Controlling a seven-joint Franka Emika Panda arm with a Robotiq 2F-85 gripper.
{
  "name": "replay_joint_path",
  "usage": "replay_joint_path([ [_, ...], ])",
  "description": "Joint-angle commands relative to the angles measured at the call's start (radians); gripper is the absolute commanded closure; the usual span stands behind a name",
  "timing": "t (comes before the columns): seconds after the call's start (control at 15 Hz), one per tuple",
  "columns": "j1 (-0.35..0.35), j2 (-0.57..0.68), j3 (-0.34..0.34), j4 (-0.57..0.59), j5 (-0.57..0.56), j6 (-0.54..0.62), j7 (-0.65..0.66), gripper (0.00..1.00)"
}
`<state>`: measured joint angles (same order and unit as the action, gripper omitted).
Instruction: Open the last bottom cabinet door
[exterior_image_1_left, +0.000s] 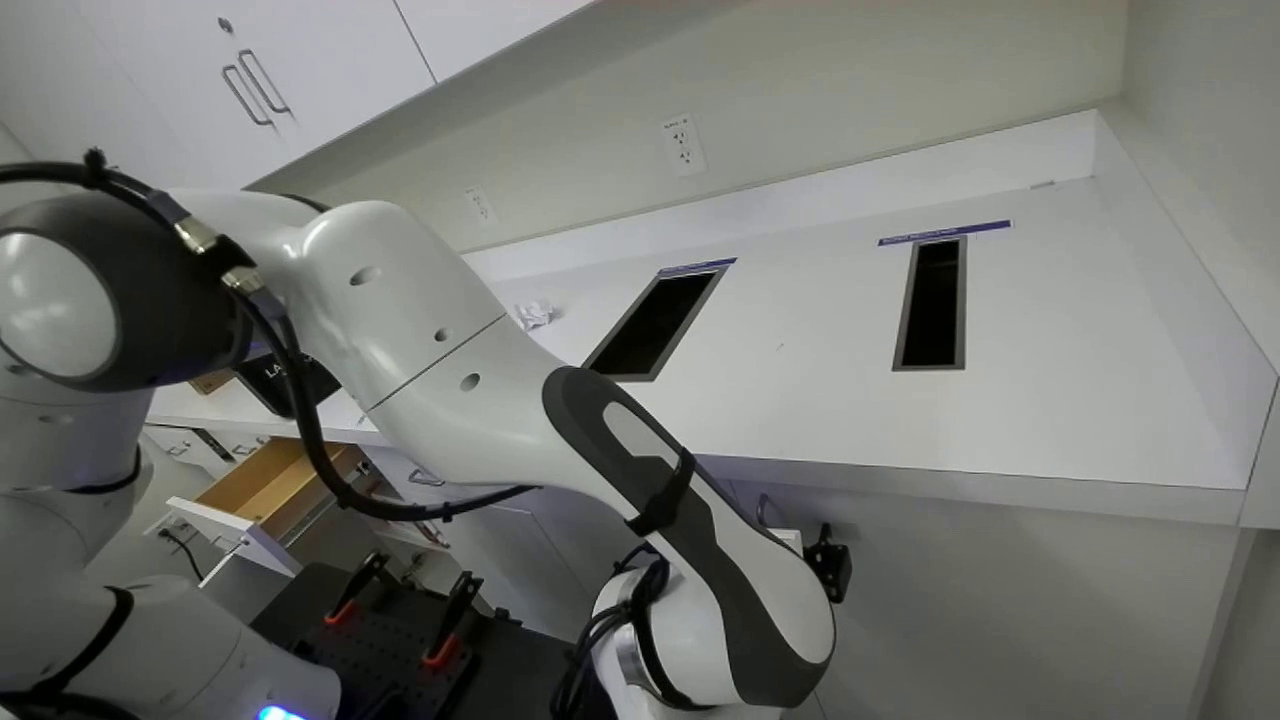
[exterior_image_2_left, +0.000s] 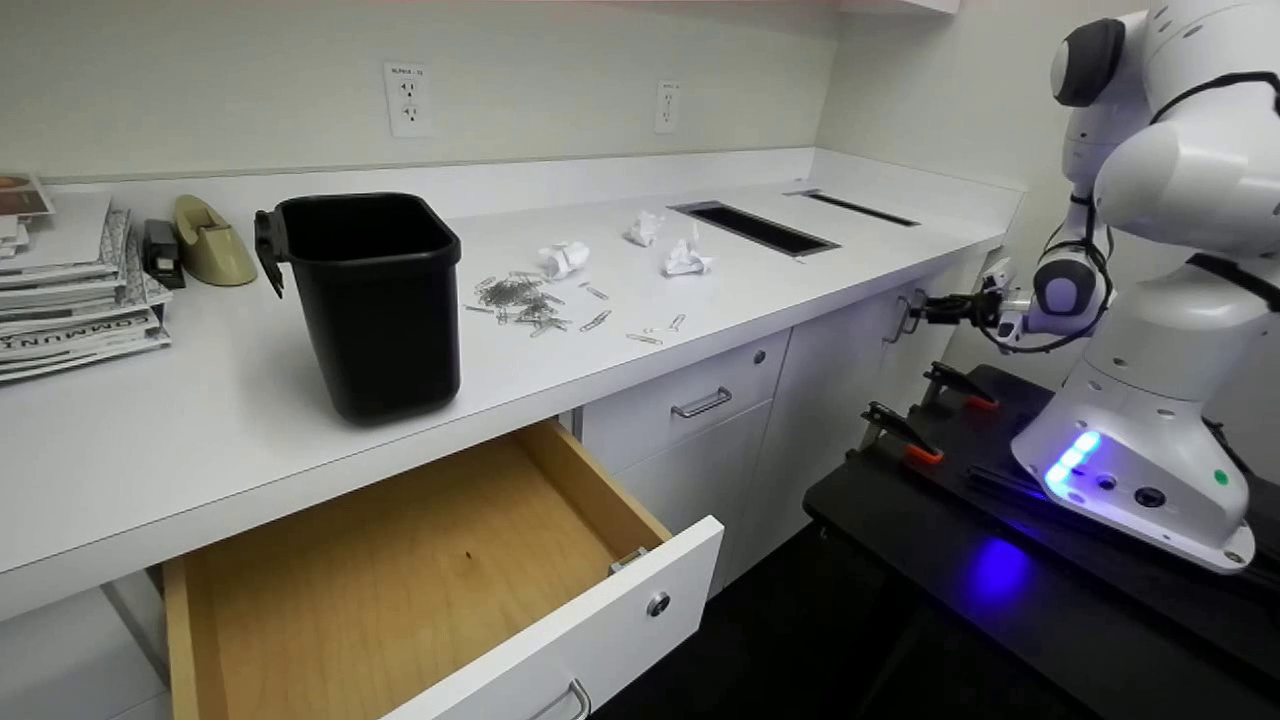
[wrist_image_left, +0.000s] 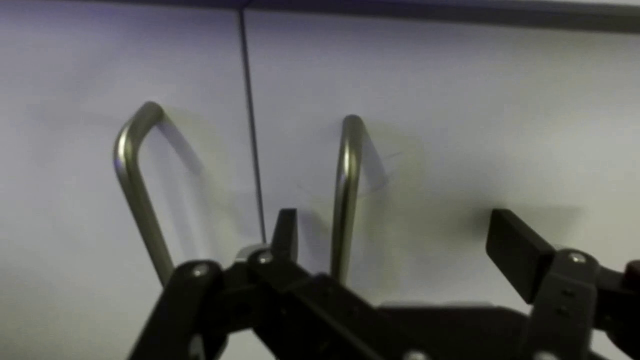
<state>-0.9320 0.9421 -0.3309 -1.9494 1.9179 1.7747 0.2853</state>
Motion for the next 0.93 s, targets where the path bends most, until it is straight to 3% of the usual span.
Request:
replay_joint_path([
  [0.0, 0.009, 0.015, 0.004, 0.024, 0.016, 0.023, 0.034, 0.34],
  [0.6, 0.004, 0.005, -0.009, -0.006, -0.013, 0.008, 0.068, 1.0],
  [0.87, -0.025, 0.02, -0.051, 0.023, -0.092, -0.033, 0.049, 0.97],
])
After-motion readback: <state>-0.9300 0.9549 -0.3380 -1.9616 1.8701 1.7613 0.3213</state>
